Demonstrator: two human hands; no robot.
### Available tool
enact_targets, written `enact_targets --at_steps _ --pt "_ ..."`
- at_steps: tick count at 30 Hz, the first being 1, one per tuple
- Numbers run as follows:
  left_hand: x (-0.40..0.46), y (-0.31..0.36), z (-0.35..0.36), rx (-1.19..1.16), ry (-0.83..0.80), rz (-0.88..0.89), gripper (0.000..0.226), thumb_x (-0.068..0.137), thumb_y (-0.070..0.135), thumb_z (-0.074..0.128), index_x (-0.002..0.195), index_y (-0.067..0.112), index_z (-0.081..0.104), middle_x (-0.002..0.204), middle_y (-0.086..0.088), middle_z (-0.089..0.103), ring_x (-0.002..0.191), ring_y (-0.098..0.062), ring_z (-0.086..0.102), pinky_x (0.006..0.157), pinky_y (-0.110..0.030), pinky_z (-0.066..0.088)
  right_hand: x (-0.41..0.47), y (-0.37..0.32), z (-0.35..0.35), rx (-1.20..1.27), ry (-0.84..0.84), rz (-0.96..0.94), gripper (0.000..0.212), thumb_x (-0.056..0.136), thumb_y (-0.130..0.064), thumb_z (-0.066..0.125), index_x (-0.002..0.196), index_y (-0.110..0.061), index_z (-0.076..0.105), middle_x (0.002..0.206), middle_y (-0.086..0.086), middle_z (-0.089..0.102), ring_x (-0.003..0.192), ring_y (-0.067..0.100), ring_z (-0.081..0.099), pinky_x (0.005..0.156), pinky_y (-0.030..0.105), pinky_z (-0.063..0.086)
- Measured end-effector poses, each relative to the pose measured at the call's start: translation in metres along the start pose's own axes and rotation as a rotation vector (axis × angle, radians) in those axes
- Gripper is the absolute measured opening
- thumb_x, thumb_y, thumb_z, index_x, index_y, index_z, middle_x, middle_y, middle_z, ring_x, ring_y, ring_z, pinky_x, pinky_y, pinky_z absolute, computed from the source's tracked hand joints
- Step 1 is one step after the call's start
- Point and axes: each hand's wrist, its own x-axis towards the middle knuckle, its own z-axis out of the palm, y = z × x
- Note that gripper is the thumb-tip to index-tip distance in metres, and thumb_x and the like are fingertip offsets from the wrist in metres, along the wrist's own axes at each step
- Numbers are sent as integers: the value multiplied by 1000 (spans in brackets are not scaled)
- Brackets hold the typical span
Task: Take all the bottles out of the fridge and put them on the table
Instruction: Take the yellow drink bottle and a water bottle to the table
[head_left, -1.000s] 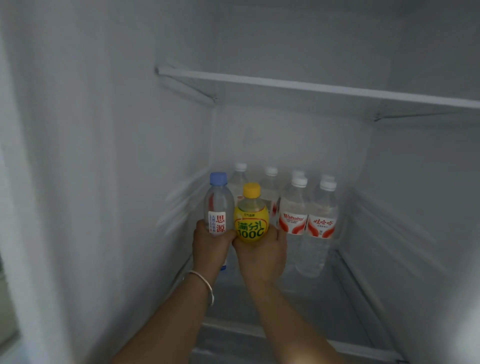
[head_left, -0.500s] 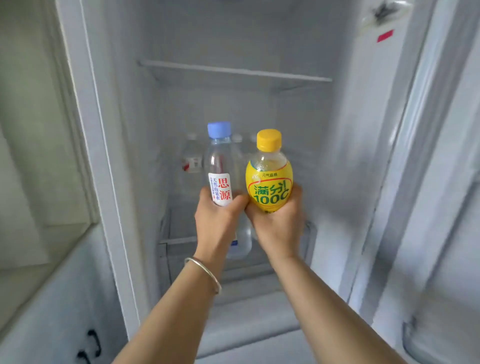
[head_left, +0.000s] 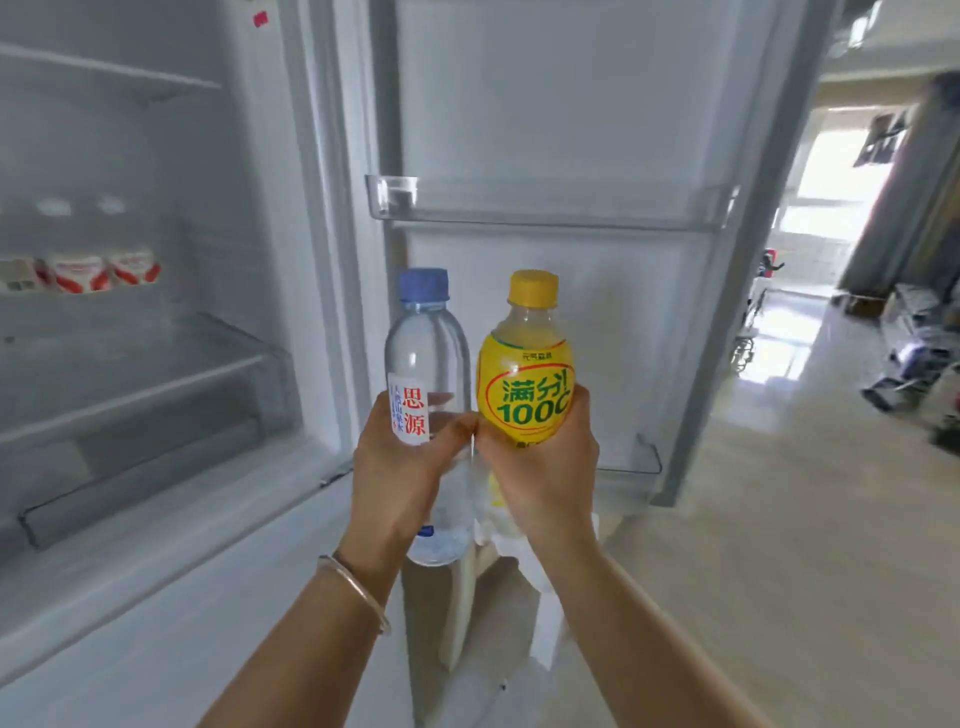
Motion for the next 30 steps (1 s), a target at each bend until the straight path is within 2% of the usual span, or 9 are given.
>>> enact_targets --at_steps 5,10,15,19,23,27,30 --pt "-40 -1 127 -18 -145 -25 62 49 51 72 103 21 62 94 3 73 88 -19 71 86 -46 56 22 34 -129 -88 142 17 60 60 -29 82 111 -21 50 80 -17 56 77 9 57 67 23 47" --pt "-97 1 252 -23 -190 -44 64 47 59 72 97 21 61 86 3 73 82 -14 70 84 -42 57 50 74 -256 -106 205 101 54 61 -27 80 105 -16 52 85 -7 61 85 20 60 75 31 48" --pt "-121 -5 346 -15 -214 -121 67 44 56 73 98 17 61 81 3 71 80 -14 70 82 -43 58 81 109 -341 -127 228 195 51 64 -30 79 104 -17 51 75 -15 53 79 16 54 72 27 41" --pt "-116 -21 395 19 -214 -143 54 59 44 78 101 15 60 83 3 69 83 -17 69 83 -46 57 108 143 -378 -153 245 254 50 66 -32 77 105 -15 51 79 -10 52 81 19 53 72 28 41" --pt "-86 -48 438 49 -185 -175 65 46 60 71 97 21 60 86 1 70 85 -18 69 82 -47 57 150 184 -392 -167 232 304 51 67 -32 76 108 -14 50 78 -10 50 79 19 49 72 27 37" --pt "-36 -78 484 66 -159 -192 71 44 61 70 100 18 60 87 -3 71 83 -20 70 80 -47 58 209 226 -383 -185 196 326 52 67 -33 76 108 -15 50 74 -13 47 78 19 50 71 28 38" --pt "17 -102 517 68 -146 -192 63 50 54 73 101 18 60 88 -3 70 82 -20 70 79 -45 58 267 255 -365 -199 167 330 51 67 -34 76 107 -16 49 74 -13 48 77 19 50 70 27 38"
